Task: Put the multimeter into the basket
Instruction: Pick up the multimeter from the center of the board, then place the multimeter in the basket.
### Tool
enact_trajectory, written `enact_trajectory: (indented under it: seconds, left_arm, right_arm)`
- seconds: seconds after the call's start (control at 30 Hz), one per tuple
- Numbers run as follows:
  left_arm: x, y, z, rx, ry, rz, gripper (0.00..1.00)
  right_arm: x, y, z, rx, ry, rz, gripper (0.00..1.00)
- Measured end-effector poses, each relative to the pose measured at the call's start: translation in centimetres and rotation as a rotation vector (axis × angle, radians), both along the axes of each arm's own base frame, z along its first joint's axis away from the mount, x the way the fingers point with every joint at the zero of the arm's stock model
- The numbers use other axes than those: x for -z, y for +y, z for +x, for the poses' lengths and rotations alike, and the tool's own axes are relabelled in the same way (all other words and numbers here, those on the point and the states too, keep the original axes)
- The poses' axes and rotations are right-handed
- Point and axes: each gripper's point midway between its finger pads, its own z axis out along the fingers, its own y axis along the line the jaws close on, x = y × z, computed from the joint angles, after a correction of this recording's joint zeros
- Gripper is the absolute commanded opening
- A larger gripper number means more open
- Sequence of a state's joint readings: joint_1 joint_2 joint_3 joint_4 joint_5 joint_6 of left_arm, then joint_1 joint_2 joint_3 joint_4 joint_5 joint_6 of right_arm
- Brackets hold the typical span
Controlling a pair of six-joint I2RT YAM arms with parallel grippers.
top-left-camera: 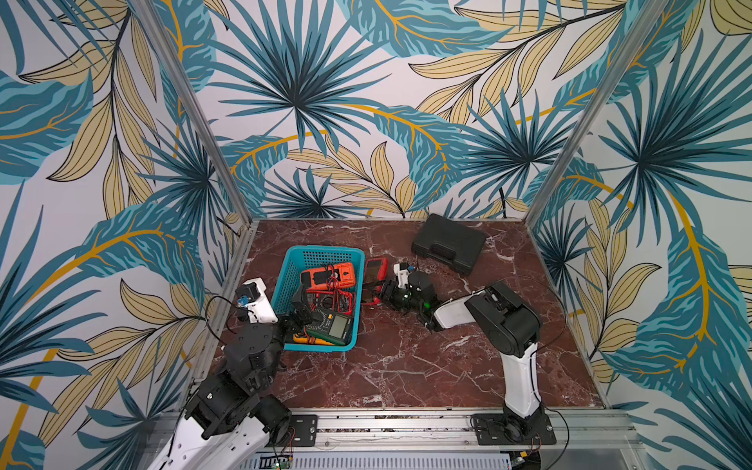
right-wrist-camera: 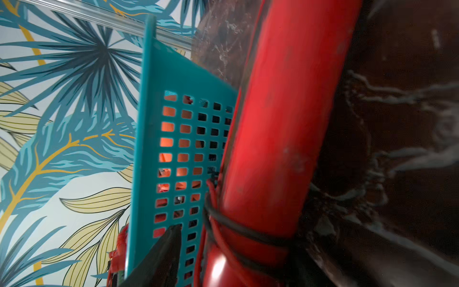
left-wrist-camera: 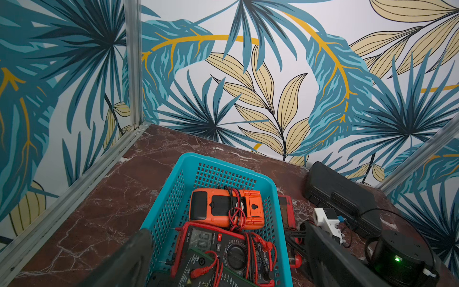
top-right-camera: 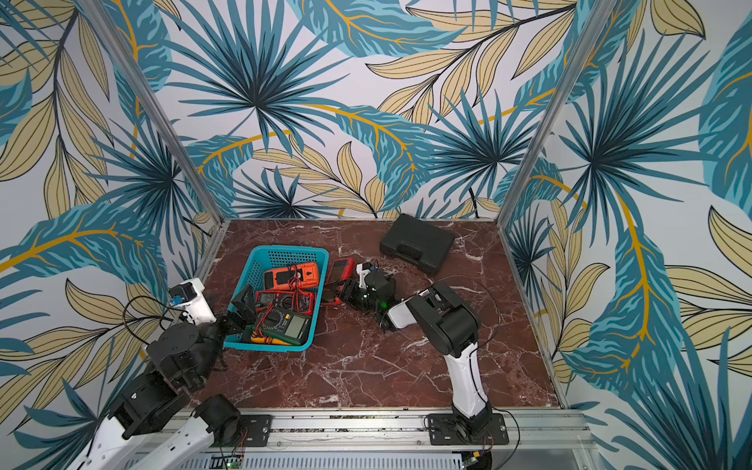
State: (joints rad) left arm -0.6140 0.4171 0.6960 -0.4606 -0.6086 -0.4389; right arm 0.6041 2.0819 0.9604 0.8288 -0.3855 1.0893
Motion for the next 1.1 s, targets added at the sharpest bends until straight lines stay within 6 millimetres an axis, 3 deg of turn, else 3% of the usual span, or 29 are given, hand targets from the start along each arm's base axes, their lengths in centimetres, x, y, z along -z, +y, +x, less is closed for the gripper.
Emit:
enact_trajectory:
  seconds: [0.1,0.3,0.53,0.67,0.83,1.0,1.1]
  left_arm:
    - [0.0,0.0,0.0,0.0,0.0,0.0,1.0]
    - [0.0,0.0,0.0,-0.001,0.0,0.0,1.0]
    - [0.0,0.2,0.0,-0.007,0.0,0.002,1.0]
    - [0.0,0.4,-0.2,-0.013,0.0,0.004,1.0]
    - [0.0,0.7,-0.5,-0.02,-0.005,0.002,1.0]
    - [-0.2,1.0,-0.8,-0.023,-0.015,-0.005,1.0]
    - [-0.2,1.0,-0.8,-0.023,-0.015,-0.005,1.0]
  right_arm:
    - [1.0,-0.2,-0.1,0.0,0.021,-0.046,0.45]
    - [0.7,-0.3,0.0,-0.005,0.012,-0.127,0.21]
    - [-1.5,-3.7,-1.5,-0.001,-0.032,-0.373,0.04]
    - [-4.4,-6.1,-2.6,-0.032,-0.104,-0.534,0.0]
    - [-9.5,-7.2,-3.0,-0.129,-0.227,-0.689,0.0]
    - [-15.4,-5.7,-3.5,-0.315,-0.385,-0.732,0.0]
    - [-18.9,-3.8,-4.3,-0.46,-0.493,-0.685,0.0]
